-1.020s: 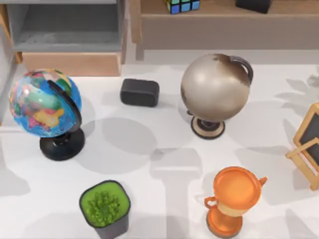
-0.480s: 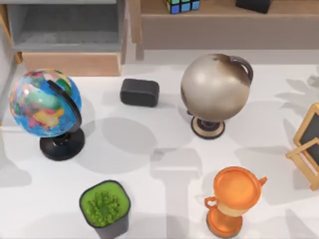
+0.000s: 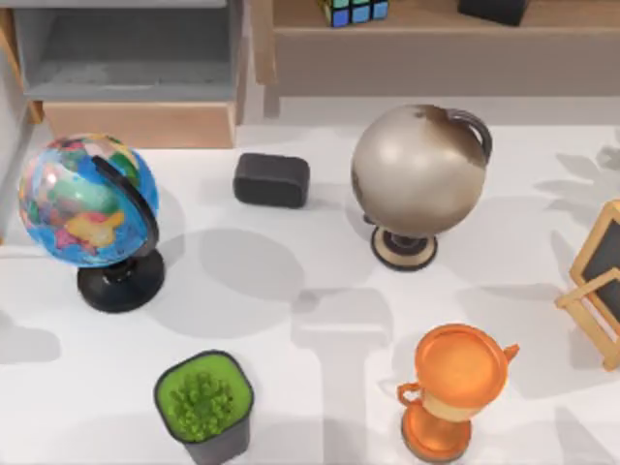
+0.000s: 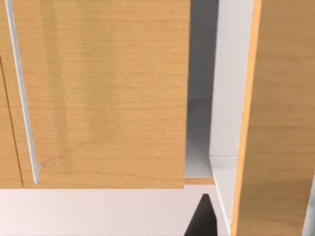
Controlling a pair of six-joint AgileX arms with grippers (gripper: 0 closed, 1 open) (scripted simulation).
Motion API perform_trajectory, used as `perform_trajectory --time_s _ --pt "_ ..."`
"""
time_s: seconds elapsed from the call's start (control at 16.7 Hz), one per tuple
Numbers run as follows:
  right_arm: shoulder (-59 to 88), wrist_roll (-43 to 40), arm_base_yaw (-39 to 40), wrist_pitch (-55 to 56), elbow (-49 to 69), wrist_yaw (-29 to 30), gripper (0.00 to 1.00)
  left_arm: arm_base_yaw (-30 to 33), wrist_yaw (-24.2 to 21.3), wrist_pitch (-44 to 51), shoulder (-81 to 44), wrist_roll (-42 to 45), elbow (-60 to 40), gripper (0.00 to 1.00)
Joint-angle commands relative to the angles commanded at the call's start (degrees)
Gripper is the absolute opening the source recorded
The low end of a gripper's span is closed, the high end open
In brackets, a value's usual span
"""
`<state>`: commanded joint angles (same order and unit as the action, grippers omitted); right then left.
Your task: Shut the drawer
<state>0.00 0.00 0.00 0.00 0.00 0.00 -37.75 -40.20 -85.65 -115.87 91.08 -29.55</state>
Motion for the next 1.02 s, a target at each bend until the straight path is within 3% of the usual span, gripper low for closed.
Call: perform_trajectory --time_s 0.18,0.24,0.78,1.02 --pt "0.0 0.0 0.0 0.0 0.0 0.0 1.0 0.0 0.0 0.0 0.0 0.0 0.0 0.02" --pt "0.0 0.0 0.0 0.0 0.0 0.0 1.0 0.0 0.0 0.0 0.0 0.0 0.0 0.0" --pt "0.0 0.0 0.0 0.0 0.0 0.0 1.0 -0.06 0.12 0.61 -0.64 -0.2 -0.12 0.0" --pt "0.0 0.0 0.0 0.0 0.0 0.0 1.0 2.53 2.95 3.41 -2.75 -0.48 -5.01 0.0"
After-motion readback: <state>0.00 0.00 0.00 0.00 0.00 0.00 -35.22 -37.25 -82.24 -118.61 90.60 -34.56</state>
